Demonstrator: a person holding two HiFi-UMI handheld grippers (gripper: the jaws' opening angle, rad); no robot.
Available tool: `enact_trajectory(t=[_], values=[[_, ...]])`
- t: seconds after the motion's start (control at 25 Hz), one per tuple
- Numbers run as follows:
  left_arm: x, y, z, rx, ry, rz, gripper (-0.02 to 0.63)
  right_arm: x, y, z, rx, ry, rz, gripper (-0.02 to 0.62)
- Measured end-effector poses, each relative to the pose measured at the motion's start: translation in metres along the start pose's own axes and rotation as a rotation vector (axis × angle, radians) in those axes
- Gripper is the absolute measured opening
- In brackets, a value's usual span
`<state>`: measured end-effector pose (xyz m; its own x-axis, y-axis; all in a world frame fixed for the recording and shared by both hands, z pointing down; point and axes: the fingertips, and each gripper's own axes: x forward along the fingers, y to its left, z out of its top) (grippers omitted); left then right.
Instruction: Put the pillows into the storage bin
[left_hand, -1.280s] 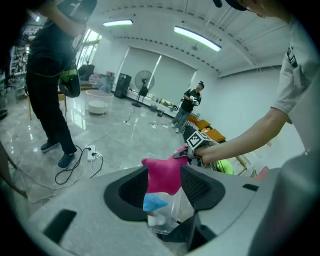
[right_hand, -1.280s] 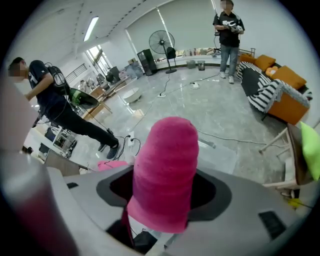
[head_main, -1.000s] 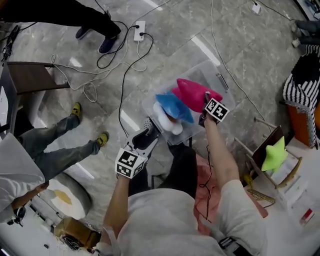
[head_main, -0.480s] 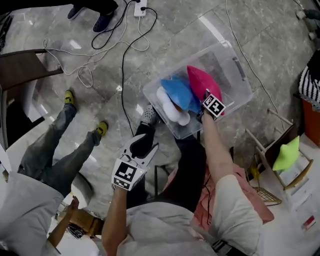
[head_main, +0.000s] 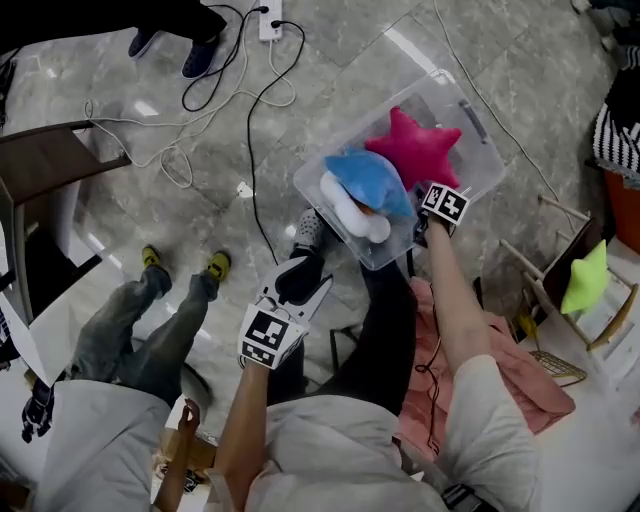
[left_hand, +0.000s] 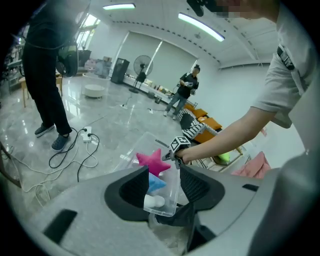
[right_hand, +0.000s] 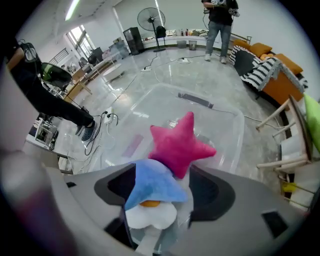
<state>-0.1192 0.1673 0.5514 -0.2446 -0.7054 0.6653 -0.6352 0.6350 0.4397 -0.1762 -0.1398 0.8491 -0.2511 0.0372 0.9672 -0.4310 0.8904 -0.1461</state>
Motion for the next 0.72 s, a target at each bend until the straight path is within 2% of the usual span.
enact_trajectory(t=[0.2, 0.4, 0.52, 0.72], values=[[-0.034, -0.004, 0.024, 0.066, -0.01, -0.068, 0.193, -0.083, 0.033, -0.025, 0.027, -0.064, 0.063, 0.331], [-0.061, -0.007, 0.05, 0.152, -0.033, -0.151, 0.193, -0.188, 0.077, -0.034, 0.04, -0.185, 0.141, 0.331], [-0.08, -0.013, 0.052, 0.181, -0.038, -0.176, 0.193, -0.247, 0.106, -0.049, -0.007, -0.253, 0.191, 0.331], [-0.099, -0.022, 0.052, 0.168, -0.077, -0.192, 0.192, -0.328, 0.156, -0.083, -0.147, -0.348, 0.234, 0.331]])
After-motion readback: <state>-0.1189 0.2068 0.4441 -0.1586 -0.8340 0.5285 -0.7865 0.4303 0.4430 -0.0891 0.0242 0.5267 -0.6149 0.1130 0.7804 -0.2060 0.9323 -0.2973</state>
